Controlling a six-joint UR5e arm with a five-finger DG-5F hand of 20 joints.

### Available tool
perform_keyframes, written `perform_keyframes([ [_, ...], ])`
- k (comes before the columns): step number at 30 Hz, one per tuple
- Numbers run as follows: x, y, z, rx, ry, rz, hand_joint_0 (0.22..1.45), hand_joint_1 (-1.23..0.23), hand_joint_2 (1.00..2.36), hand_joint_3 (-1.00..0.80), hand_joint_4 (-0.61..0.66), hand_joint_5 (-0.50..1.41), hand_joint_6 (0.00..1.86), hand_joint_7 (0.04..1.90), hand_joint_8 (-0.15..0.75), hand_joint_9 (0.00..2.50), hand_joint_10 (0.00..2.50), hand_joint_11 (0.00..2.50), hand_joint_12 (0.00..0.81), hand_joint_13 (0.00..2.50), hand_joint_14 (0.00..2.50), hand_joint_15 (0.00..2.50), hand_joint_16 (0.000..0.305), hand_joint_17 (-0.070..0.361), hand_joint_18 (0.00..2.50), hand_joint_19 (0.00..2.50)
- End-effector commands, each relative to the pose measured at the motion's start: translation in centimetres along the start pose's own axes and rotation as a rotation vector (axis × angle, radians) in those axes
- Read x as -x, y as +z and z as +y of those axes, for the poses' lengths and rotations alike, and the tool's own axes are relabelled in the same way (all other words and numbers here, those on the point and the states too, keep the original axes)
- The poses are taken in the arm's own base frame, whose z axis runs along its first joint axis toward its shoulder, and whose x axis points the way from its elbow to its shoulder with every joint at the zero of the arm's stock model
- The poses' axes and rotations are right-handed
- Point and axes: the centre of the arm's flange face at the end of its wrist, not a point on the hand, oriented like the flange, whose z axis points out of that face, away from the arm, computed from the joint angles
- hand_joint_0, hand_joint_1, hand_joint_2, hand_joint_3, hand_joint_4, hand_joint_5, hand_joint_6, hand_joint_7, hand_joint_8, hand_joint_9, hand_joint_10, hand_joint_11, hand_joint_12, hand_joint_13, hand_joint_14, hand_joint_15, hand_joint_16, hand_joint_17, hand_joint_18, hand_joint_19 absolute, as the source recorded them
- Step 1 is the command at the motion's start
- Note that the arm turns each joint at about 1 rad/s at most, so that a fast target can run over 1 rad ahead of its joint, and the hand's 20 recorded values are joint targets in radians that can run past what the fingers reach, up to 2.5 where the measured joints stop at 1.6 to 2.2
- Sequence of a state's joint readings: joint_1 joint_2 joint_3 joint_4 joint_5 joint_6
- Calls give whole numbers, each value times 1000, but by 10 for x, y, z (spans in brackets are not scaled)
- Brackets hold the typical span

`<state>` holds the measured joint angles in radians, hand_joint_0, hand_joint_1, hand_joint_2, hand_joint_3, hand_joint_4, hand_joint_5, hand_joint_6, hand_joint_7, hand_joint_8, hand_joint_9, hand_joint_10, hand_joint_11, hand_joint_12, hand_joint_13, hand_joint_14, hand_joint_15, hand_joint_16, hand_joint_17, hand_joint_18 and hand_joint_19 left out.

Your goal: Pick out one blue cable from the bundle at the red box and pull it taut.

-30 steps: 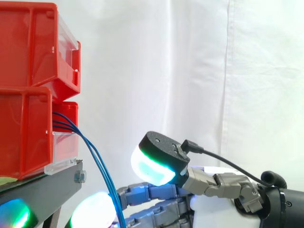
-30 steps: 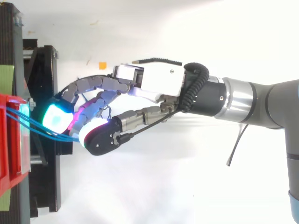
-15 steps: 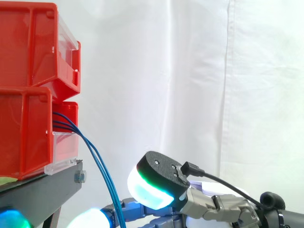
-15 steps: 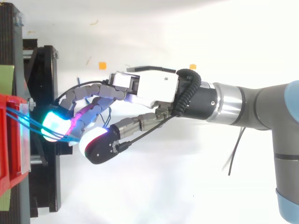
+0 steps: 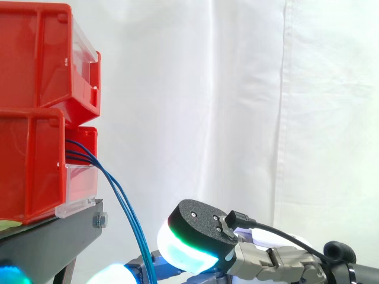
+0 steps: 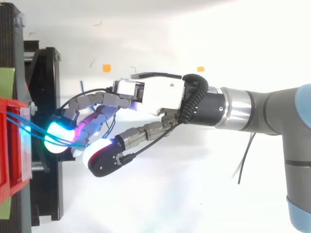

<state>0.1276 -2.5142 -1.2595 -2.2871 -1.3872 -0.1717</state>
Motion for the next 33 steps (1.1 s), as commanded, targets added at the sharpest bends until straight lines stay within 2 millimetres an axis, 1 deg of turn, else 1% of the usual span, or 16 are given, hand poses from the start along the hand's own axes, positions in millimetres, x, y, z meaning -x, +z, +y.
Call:
perform_keyframes([
  [1,-1,0,1,8,25,21,650,-609,1012,-362,277,-150,503,891,261,844,19,411,374,695,16,334,59,132,647,710],
  [11,-1,1,1,14,71,55,648,-618,1011,-370,272,-140,503,994,266,847,20,434,373,693,15,339,59,132,648,711],
  [16,1,0,0,9,89,53,648,-613,1012,-363,240,-128,503,1113,268,869,19,471,374,696,15,338,58,131,649,710],
  [26,2,0,0,9,102,59,661,-588,1015,-325,206,-116,502,1196,271,887,22,500,375,702,15,343,58,131,653,711],
  [33,3,1,2,15,115,57,661,-578,1016,-308,183,-105,500,1312,273,913,22,524,375,706,15,352,58,131,659,710],
])
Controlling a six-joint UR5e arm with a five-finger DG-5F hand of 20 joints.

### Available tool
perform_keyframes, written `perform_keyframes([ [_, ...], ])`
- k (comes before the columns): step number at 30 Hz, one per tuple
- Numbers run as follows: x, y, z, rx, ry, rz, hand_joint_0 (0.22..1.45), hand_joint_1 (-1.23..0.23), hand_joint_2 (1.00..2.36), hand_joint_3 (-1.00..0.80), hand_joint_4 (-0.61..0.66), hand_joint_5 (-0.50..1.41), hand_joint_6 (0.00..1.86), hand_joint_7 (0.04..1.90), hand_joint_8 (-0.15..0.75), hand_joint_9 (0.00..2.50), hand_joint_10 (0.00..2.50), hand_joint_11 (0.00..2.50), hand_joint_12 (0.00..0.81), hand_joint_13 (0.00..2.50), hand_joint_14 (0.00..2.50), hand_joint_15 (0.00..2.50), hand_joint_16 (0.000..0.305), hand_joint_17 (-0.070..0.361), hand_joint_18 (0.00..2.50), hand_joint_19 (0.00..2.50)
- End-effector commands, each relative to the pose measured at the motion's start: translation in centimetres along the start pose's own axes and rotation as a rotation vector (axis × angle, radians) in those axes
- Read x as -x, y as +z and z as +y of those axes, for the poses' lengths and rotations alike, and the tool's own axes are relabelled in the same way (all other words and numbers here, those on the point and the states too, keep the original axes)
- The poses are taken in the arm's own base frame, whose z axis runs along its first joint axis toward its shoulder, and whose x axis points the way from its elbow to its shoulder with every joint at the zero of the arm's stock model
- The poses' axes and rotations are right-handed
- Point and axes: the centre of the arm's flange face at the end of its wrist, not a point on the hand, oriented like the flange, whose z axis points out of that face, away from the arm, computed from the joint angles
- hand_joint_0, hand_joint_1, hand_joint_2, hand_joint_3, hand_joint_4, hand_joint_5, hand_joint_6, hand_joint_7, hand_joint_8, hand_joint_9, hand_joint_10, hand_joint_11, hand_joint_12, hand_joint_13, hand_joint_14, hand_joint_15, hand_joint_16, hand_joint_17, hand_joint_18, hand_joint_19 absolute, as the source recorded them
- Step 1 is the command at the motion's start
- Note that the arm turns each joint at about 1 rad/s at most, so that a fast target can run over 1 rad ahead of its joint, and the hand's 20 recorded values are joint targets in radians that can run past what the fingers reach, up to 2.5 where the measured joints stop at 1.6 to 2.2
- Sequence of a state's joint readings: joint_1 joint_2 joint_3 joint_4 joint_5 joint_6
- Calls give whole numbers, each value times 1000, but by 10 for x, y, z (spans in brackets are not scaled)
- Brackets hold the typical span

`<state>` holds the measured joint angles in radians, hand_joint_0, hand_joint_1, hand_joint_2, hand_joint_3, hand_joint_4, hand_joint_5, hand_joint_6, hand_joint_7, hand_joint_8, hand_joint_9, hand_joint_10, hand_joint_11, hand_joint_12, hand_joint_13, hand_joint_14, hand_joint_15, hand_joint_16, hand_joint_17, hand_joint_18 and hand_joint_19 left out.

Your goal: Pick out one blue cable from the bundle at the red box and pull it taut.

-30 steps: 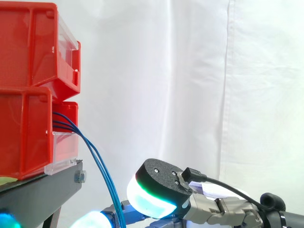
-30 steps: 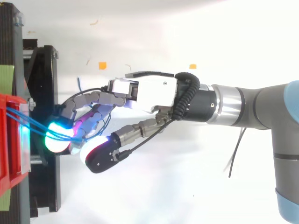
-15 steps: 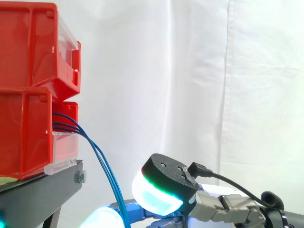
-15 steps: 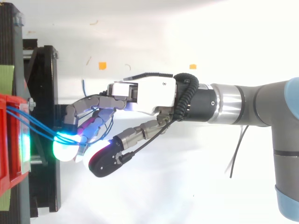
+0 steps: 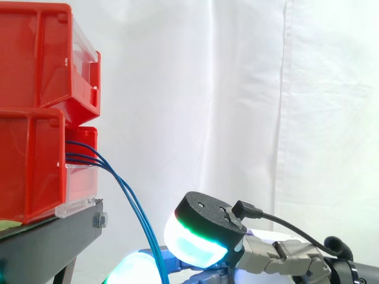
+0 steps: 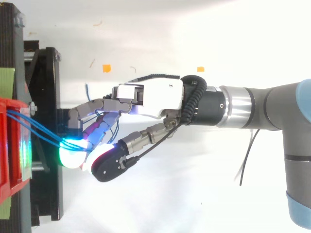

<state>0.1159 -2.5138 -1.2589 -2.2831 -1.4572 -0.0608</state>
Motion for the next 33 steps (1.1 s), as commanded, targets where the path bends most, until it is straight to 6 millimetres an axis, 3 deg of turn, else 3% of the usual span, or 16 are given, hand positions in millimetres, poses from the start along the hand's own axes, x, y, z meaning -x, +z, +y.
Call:
perform_keyframes([
  [1,2,0,0,1,5,-2,658,-577,1016,-299,181,-106,511,1300,275,916,22,518,375,707,15,350,58,131,659,708],
  [14,0,1,1,3,7,4,655,-578,1021,-164,169,-137,643,1128,282,932,25,603,381,716,15,363,59,133,668,709],
  [16,0,2,3,8,8,5,651,-577,1023,-144,190,-149,697,1014,288,934,25,629,382,716,15,363,59,133,669,709],
  [23,0,3,3,9,7,10,634,-565,1020,-70,232,-157,772,930,314,984,26,659,400,749,17,382,63,141,695,715],
  [26,0,4,5,12,8,11,630,-568,1018,-99,238,-155,776,942,321,1003,24,676,404,754,16,379,64,143,707,702],
  [33,0,6,6,15,8,20,592,-548,1009,-387,216,-153,771,955,312,1010,28,679,397,761,16,382,61,137,691,724],
])
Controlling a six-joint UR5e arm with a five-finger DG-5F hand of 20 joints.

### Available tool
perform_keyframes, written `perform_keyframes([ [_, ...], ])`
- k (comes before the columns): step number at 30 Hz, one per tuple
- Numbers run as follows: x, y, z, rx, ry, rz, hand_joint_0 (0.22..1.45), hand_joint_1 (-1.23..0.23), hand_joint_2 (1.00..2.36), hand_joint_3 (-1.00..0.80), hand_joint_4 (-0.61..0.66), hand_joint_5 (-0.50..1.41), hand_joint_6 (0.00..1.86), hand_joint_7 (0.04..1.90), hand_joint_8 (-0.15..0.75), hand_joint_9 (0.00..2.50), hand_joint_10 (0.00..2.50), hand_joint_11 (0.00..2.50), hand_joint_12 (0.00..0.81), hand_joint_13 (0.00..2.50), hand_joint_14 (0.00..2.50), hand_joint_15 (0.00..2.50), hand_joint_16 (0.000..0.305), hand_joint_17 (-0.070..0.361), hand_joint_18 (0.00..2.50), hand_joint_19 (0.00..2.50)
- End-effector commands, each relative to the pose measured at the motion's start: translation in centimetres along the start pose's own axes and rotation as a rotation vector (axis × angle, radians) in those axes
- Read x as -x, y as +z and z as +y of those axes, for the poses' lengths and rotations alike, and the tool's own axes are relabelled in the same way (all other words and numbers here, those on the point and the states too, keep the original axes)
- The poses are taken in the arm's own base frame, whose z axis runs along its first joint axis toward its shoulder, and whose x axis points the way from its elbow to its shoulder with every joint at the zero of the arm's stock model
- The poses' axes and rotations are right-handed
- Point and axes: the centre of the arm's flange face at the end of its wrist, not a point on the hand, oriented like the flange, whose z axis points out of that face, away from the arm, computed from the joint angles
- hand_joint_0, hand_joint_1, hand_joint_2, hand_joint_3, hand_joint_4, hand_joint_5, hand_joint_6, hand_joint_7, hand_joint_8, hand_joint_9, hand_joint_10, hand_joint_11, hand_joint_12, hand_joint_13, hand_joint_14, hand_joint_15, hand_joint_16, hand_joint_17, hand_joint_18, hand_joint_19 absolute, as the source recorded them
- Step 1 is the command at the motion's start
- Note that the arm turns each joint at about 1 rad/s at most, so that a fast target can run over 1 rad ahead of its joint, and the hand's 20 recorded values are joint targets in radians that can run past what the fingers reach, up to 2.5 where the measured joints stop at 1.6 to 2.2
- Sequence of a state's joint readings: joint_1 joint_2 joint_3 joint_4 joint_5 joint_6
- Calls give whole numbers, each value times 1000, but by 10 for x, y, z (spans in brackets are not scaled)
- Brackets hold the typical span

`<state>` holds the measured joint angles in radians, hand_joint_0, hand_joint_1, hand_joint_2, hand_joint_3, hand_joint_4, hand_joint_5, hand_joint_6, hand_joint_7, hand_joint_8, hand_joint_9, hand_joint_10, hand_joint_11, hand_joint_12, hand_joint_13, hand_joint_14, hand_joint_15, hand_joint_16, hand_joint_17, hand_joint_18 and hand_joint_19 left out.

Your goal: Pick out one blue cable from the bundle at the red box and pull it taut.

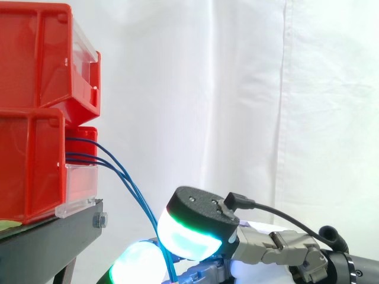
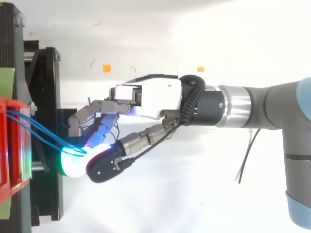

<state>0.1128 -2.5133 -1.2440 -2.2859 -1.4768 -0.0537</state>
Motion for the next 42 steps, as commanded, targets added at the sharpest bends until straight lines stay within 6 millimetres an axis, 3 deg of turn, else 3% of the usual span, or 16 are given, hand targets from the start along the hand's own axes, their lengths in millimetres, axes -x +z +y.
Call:
perform_keyframes([
  [1,0,1,1,1,1,4,585,-537,1008,-406,216,-151,769,954,315,1019,25,682,398,761,16,392,61,137,693,723],
  [8,0,6,6,14,16,11,599,-488,1005,-438,209,-141,766,971,315,1047,29,674,398,769,16,378,60,136,694,714],
  [16,1,14,14,29,18,17,605,-574,1020,-74,181,-148,858,956,351,1126,29,747,423,839,16,397,66,148,795,724],
  [24,0,13,13,22,20,36,606,-669,1013,19,195,-149,883,951,371,1158,28,779,447,894,16,405,72,162,875,710],
  [29,0,13,13,22,20,36,618,-679,1013,-28,204,-153,888,931,367,1169,29,804,443,898,17,423,71,159,865,707],
  [31,0,14,16,25,22,36,591,-639,1015,-306,198,-164,875,948,329,1133,31,832,406,858,19,447,62,139,781,749],
  [34,1,13,17,21,21,34,557,-502,1001,-485,195,-161,858,915,328,1134,29,804,414,857,18,437,63,142,784,744],
  [39,1,13,17,13,21,35,571,-307,1000,-500,167,-142,820,958,319,1172,30,794,410,858,19,428,62,140,777,756],
  [41,2,13,17,13,20,33,598,-309,1000,-500,159,-135,808,965,313,1195,31,798,405,862,18,439,61,138,771,760],
  [42,2,13,17,12,20,33,619,-351,1006,-415,160,-130,803,986,312,1203,31,797,406,866,18,431,61,137,772,761],
])
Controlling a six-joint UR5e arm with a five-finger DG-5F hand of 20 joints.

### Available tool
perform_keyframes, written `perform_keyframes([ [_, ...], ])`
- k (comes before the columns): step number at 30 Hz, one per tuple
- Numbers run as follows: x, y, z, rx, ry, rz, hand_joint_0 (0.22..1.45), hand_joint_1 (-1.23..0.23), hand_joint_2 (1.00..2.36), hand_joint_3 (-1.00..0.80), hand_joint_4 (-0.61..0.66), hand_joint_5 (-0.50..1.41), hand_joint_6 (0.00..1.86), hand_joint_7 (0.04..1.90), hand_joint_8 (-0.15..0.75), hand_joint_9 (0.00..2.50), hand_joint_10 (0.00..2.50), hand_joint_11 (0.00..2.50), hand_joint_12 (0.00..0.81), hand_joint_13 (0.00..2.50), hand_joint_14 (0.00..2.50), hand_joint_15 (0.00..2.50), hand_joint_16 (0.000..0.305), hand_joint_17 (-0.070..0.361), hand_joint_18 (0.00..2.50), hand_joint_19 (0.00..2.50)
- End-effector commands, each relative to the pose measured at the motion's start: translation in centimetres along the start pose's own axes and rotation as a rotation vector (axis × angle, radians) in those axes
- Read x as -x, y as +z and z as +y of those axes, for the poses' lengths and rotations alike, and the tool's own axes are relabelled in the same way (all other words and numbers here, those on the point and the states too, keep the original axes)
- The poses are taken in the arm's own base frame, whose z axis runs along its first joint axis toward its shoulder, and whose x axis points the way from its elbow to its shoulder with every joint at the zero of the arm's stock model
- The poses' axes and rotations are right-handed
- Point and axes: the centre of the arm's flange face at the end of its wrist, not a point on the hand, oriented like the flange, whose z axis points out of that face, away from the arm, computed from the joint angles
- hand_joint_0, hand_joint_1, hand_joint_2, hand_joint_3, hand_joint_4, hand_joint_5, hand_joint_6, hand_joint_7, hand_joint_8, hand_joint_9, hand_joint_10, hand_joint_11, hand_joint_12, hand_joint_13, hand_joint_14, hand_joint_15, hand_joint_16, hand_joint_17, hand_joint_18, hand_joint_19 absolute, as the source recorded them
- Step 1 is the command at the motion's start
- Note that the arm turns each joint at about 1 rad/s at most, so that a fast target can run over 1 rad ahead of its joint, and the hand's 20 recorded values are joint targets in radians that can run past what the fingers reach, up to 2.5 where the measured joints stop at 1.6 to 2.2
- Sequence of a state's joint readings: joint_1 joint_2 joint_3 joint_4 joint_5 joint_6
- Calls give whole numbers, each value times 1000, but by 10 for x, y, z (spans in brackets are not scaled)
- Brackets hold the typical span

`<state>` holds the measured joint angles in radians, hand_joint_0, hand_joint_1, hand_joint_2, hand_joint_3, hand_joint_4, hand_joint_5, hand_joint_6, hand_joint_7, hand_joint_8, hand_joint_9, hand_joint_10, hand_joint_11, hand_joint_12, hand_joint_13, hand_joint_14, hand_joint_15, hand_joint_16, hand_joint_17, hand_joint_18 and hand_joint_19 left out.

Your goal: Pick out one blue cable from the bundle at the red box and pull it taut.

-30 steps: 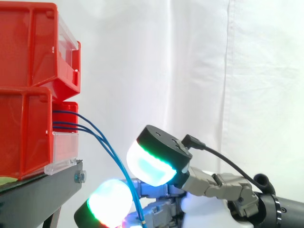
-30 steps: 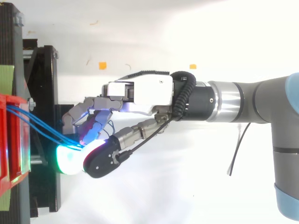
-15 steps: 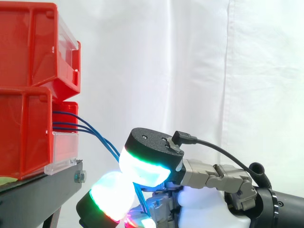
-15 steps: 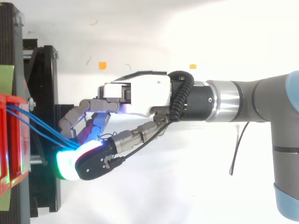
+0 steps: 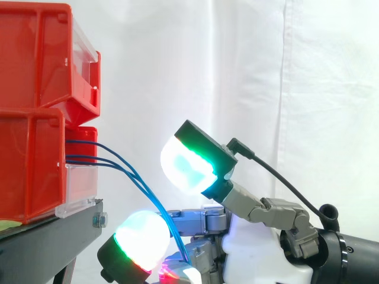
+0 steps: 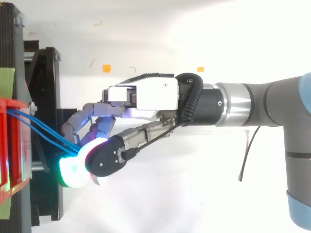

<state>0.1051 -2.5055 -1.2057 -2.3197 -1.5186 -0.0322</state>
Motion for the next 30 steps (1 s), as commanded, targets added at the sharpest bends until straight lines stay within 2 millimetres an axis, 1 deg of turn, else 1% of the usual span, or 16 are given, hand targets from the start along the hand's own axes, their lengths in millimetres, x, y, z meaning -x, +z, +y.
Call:
perform_keyframes([
  [1,1,0,0,-2,0,-1,639,-404,1012,-345,162,-128,802,996,311,1218,31,808,405,873,18,434,61,137,772,753],
  [4,3,-1,-1,-10,-1,-3,627,-444,1019,-212,159,-123,799,987,317,1233,32,819,408,881,20,438,61,137,776,762],
  [5,4,-2,-1,-11,-2,-5,624,-448,1019,-193,165,-123,797,997,317,1235,32,817,411,885,18,434,61,138,780,759],
  [7,4,-2,-1,-13,-2,-5,619,-475,1018,-127,180,-120,797,983,342,1252,28,820,432,904,17,426,66,148,819,738],
  [10,4,-2,-1,-13,-3,-5,612,-525,1013,-59,190,-119,798,991,357,1263,29,812,452,922,16,421,71,159,863,714],
  [14,5,-2,-1,-15,-7,-9,608,-555,1011,-27,205,-121,804,995,371,1250,29,806,461,927,18,419,73,164,881,716],
  [15,5,-2,-1,-15,-7,-9,608,-561,1012,-22,208,-126,815,970,372,1250,30,814,461,927,16,416,73,165,885,716],
  [19,6,-2,-1,-15,-7,-11,606,-565,1011,-7,227,-131,828,979,371,1256,29,820,461,928,16,415,74,167,892,705],
  [23,6,-1,5,-12,-10,-8,608,-556,1011,-29,252,-135,837,973,376,1255,29,835,460,927,17,429,74,166,888,706],
  [24,7,-1,6,-16,-14,-9,608,-553,1012,-50,255,-137,838,952,368,1250,30,838,460,924,17,426,73,165,881,718],
  [25,7,-1,11,-24,-19,-7,608,-555,1014,-80,245,-139,835,951,364,1244,30,842,454,918,17,432,72,162,869,714],
  [28,9,-2,21,-50,-34,-9,602,-563,1018,-147,223,-142,831,969,350,1227,29,854,436,899,19,434,68,153,828,734],
  [30,9,-3,23,-69,-46,-11,596,-560,1019,-192,200,-146,827,989,335,1213,32,858,421,878,20,446,64,145,793,752],
])
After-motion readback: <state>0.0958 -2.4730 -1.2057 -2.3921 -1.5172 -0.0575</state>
